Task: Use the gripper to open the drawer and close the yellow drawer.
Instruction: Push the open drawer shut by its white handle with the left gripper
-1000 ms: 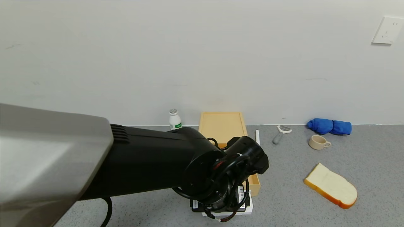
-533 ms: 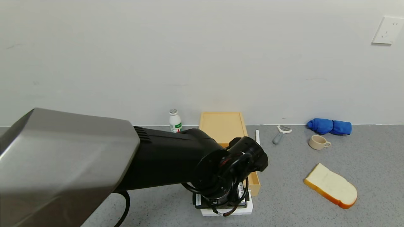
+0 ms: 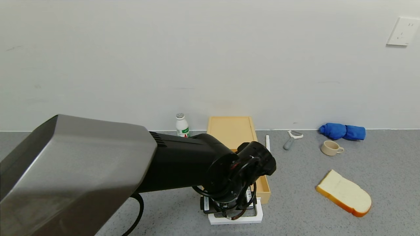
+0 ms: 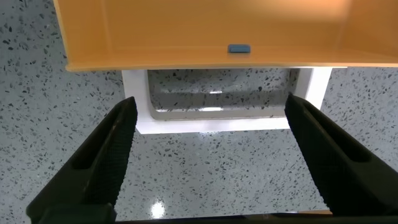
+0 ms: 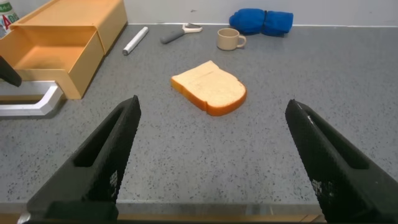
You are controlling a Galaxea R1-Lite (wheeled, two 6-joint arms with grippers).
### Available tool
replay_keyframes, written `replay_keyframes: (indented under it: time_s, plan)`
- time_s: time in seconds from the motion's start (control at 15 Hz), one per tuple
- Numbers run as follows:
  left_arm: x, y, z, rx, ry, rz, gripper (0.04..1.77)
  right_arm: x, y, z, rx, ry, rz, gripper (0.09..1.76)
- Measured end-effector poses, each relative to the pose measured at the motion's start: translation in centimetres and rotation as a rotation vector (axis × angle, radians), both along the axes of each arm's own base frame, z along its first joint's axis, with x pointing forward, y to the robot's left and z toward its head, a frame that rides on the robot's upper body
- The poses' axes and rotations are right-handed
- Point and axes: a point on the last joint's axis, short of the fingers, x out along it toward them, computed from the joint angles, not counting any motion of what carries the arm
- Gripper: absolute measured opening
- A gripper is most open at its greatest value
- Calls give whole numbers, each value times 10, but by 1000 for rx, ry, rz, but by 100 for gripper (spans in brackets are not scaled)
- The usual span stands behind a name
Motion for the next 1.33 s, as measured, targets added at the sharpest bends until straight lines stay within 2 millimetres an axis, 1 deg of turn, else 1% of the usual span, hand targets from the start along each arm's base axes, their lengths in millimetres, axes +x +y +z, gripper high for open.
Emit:
replay_keyframes:
  time_s: [0.47,0.93,1.33]
  plan:
    - [2,-4,-14,33,21,-16,172,0,0,0,0,0,0,171]
    - [8,-7,-15,69,-26,-14,172,0,0,0,0,0,0,171]
    - [22,-5,-13,76,-56,-11,172,0,0,0,0,0,0,171]
